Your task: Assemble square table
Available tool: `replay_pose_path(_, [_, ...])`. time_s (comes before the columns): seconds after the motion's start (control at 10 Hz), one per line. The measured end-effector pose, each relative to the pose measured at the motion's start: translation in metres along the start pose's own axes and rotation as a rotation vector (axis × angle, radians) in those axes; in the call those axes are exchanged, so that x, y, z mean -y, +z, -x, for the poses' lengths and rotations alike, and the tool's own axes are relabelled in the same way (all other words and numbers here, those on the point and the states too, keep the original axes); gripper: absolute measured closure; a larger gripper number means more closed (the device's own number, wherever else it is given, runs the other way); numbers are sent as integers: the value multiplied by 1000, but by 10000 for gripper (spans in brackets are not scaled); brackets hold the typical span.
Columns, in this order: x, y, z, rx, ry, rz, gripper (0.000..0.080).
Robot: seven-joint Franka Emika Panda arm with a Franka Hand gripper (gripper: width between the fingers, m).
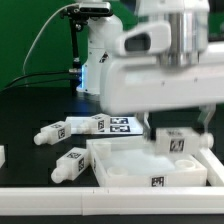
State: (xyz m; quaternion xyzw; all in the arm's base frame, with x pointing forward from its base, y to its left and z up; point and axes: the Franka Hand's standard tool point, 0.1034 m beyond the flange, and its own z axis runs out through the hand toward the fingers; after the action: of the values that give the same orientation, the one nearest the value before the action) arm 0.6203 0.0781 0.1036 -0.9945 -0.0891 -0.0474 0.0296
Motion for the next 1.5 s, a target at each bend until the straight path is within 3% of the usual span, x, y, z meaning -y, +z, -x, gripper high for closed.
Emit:
replay_pose_path(0.4, [3,2,5,-2,3,-1,193])
replay_pose_path(0.5, [5,-4,27,-4,1,0,193])
replay_pose_path(0.6, [7,-12,59,7,8,-1,193])
replay_pose_path(0.8, [24,-17,88,-8,74,5,193])
replay_pose_path(1.2, [23,-14,91,-5,50,3,193])
replay_pose_path(1.5, [34,5,161,12,109,-1,193])
